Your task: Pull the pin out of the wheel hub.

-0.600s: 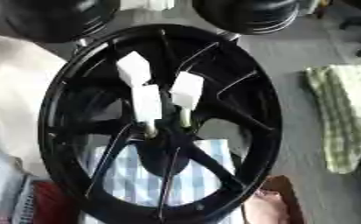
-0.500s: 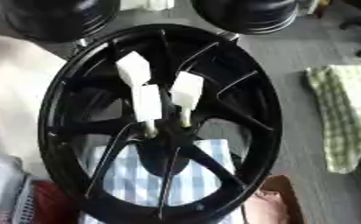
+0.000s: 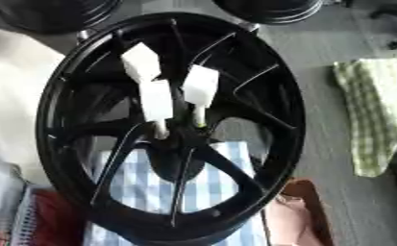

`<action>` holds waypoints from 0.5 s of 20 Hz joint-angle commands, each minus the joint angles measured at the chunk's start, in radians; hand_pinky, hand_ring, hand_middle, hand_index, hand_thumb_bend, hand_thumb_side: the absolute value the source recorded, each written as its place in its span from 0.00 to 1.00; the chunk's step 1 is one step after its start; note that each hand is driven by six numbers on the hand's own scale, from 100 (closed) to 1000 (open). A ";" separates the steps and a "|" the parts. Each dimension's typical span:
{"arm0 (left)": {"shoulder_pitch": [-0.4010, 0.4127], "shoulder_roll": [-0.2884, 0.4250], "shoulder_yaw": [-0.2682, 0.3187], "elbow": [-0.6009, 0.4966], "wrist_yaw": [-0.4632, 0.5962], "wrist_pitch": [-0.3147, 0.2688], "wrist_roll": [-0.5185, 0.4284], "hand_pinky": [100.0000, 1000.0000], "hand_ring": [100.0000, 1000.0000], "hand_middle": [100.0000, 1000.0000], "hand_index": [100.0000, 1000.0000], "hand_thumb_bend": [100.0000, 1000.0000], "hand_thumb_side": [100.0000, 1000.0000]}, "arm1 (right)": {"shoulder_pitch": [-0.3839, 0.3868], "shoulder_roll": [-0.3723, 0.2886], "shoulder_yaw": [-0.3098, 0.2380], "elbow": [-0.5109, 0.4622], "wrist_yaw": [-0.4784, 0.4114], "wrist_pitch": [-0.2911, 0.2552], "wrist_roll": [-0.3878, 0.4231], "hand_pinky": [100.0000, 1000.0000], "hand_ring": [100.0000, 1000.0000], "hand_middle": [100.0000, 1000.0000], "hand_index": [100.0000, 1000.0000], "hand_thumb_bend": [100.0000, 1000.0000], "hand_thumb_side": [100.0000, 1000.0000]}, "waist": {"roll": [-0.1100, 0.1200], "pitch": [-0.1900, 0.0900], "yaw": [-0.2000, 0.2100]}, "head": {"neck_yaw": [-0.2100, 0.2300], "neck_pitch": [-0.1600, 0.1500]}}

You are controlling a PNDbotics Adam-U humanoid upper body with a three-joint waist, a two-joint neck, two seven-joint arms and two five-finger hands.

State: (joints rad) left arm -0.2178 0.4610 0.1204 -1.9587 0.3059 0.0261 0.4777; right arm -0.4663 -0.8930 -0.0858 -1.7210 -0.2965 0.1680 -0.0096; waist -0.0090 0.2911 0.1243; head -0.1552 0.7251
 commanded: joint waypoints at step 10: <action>-0.050 0.493 -0.055 0.007 -0.243 0.054 -0.270 0.74 0.71 0.63 0.76 0.20 0.59 | 0.014 -0.046 -0.018 -0.039 0.003 -0.002 -0.005 0.81 0.63 0.55 0.61 0.03 0.40 | 0.014 -0.002 0.003 | -0.025 -0.002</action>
State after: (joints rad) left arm -0.2574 0.8688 0.0654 -1.9514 0.0870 0.0740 0.2508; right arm -0.4457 -0.8946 -0.0863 -1.7375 -0.2956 0.1680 -0.0109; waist 0.0039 0.3015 0.1273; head -0.1788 0.7275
